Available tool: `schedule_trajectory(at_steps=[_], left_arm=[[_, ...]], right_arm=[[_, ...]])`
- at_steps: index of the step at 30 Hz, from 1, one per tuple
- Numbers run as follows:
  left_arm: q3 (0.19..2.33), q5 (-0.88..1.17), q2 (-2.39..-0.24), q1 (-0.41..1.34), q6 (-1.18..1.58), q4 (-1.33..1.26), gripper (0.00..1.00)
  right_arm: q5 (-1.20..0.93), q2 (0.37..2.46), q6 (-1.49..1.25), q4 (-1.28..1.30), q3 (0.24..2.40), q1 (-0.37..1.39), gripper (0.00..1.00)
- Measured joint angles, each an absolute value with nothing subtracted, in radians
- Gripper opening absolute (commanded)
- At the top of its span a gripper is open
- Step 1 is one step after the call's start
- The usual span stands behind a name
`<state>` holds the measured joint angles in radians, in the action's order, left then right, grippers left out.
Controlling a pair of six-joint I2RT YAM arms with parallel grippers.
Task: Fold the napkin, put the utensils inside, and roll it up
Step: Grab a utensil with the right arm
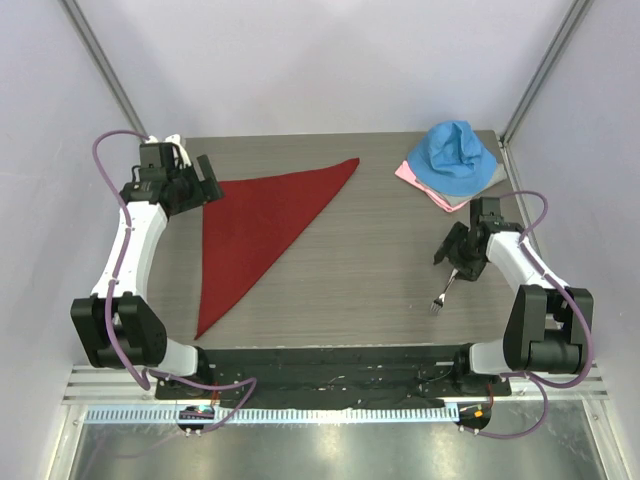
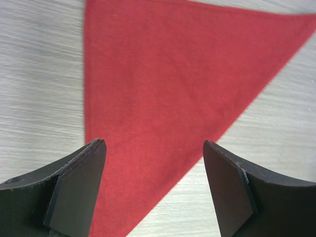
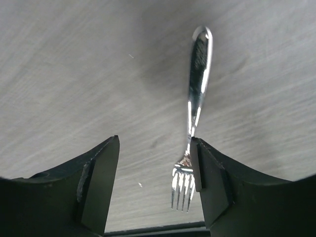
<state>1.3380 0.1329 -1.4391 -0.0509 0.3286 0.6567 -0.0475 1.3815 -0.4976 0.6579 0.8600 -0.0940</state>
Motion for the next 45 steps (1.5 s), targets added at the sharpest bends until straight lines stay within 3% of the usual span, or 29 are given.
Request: schedule_trajectory(at_steps=[11, 16, 23, 32, 40, 45], left_arm=[[1.341, 0.137, -1.437, -0.027, 0.302, 0.672, 0.85], [1.343, 0.133, -1.437, -0.026, 0.301, 0.673, 0.85], [1.343, 0.133, -1.437, -0.026, 0.301, 0.673, 0.85], [1.343, 0.133, -1.437, -0.026, 0.301, 0.673, 0.85], [1.343, 0.134, -1.437, -0.026, 0.299, 0.673, 0.85], [1.343, 0.141, -1.437, -0.026, 0.299, 0.673, 0.85]], right_arm=[[-0.029, 1.381, -0.531, 0.696, 0.760, -0.094, 0.60], [0.007, 1.381, -0.534, 0.690, 0.751, -0.094, 0.50], [0.021, 1.406, -0.548, 0.650, 0.720, -0.094, 0.33], [0.023, 1.401, -0.557, 0.627, 0.705, -0.094, 0.01], [0.031, 1.398, -0.556, 0.622, 0.706, -0.076, 0.01], [0.086, 1.420, -0.573, 0.618, 0.742, 0.091, 0.01]])
